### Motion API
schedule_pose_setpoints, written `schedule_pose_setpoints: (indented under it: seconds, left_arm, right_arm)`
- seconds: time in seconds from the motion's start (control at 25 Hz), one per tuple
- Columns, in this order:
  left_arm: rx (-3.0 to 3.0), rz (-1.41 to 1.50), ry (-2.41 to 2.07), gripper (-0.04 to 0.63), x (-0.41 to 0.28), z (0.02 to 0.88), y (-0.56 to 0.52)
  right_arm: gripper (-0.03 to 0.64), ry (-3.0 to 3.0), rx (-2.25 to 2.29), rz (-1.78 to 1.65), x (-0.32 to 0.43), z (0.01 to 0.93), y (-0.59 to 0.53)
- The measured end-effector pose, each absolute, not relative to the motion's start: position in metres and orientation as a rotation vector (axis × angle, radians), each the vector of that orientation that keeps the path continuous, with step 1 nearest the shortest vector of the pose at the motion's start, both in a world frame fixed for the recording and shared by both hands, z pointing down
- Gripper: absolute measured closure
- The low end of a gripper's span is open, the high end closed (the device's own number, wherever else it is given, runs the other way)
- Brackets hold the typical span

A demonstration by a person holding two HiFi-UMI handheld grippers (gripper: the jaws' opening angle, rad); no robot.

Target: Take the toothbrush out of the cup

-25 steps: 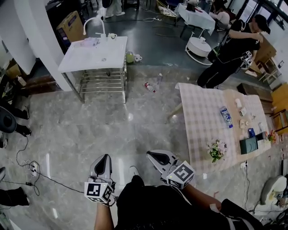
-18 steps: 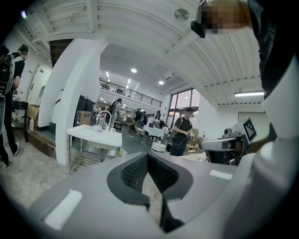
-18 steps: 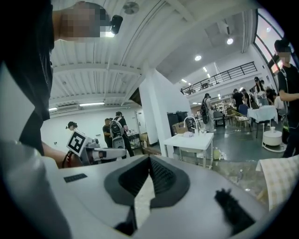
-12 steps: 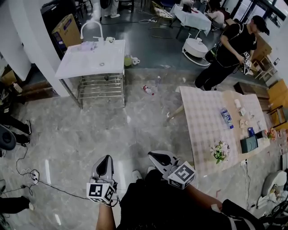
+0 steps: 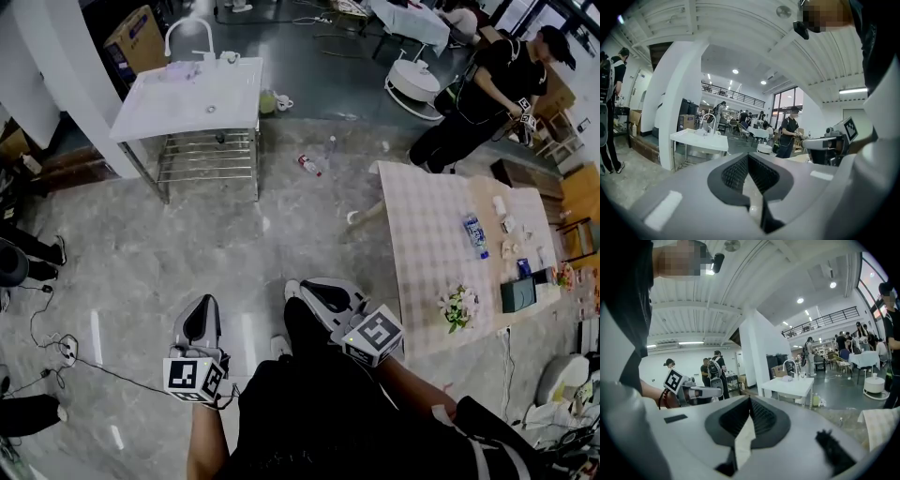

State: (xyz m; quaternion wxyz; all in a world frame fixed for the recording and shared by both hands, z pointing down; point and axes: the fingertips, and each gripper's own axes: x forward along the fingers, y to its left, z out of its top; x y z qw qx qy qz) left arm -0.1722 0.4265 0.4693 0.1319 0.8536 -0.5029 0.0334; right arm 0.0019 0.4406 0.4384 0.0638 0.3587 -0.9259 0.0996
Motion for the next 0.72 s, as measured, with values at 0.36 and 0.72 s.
schedule_pose_setpoints:
  seconds: [0.36,0.72]
  left_arm:
    - [2.468,0.121,-1.456,0.586,-0.160,0.470,0.388]
    - [2.447,0.200,-1.427,0.586,-0.135,0.488,0.341]
  right_arm:
    - [0.604,-2.810,1.038,0.332,-0.001,0.445,0.403]
    - [0.604,-2.796,1.053,0.402,0.025,0.466,0.353]
